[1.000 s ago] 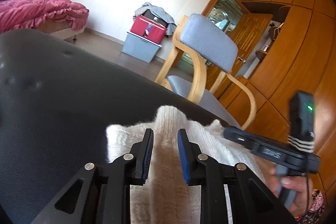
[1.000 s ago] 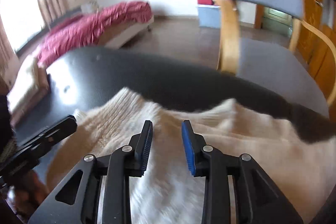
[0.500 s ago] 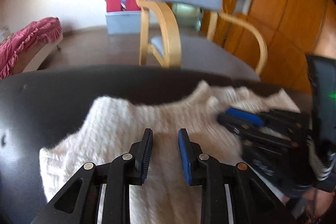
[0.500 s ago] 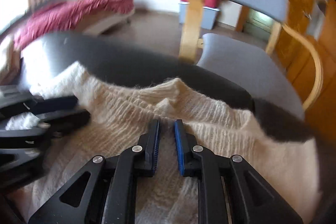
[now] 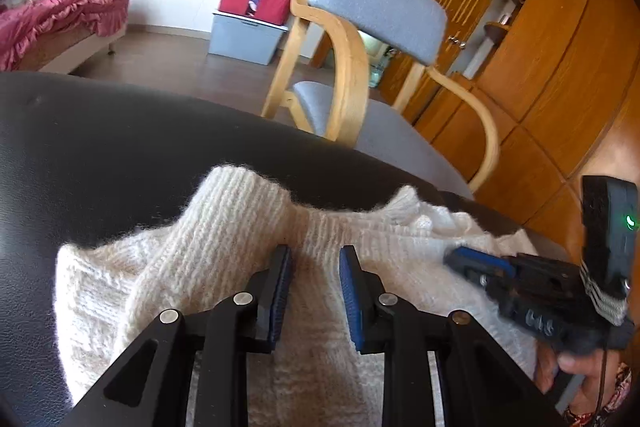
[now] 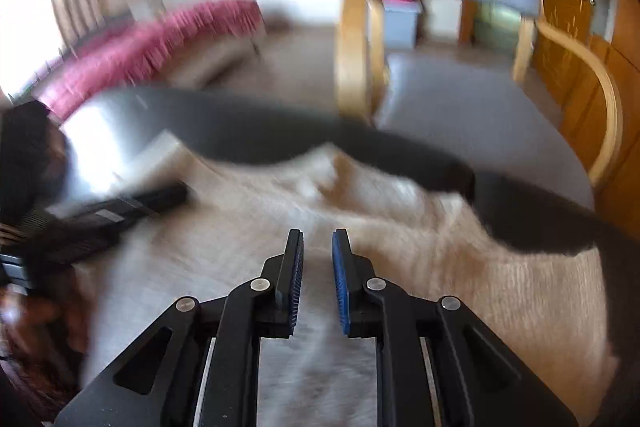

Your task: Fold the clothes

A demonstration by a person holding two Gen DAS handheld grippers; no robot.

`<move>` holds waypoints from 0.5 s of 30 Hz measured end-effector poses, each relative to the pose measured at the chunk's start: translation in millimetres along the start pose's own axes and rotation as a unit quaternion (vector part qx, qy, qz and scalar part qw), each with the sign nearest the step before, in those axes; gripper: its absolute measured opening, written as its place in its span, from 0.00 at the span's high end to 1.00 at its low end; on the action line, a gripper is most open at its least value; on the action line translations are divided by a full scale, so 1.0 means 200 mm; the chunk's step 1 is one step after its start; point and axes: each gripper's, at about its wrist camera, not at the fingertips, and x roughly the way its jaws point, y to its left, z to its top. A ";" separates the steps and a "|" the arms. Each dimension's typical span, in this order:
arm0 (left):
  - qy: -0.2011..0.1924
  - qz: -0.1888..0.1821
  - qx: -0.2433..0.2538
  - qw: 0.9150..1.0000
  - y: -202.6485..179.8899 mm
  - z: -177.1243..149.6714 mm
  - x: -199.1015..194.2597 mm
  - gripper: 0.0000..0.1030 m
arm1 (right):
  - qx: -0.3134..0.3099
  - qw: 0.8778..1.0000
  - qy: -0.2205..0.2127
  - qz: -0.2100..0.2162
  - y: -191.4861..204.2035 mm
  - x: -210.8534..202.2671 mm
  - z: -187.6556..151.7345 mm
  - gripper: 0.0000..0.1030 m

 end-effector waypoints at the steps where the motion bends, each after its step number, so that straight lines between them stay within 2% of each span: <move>1: -0.001 0.008 0.005 1.000 -0.01 0.00 0.00 0.77 | 0.025 1.000 -0.010 0.007 -0.06 0.01 0.00 0.86; 2: -0.001 0.016 0.010 1.000 -0.01 0.00 0.00 0.77 | 0.053 0.998 -0.023 0.015 -0.12 0.02 0.00 0.86; 5: -0.003 0.026 0.017 0.999 -0.03 -0.01 0.00 0.77 | 0.060 0.998 -0.030 0.000 -0.15 -0.04 -0.04 0.86; 10: -0.003 0.031 0.019 0.999 -0.02 -0.01 -0.01 0.77 | 0.065 0.997 -0.037 -0.030 -0.20 -0.16 -0.10 0.78; 12: -0.002 0.036 0.023 0.999 -0.03 -0.01 -0.01 0.77 | 0.067 0.996 -0.040 -0.042 -0.21 -0.20 -0.13 0.72; 15: -0.002 0.041 0.027 0.999 -0.04 -0.01 -0.01 0.77 | 0.070 0.995 -0.044 -0.059 -0.24 -0.27 -0.17 0.71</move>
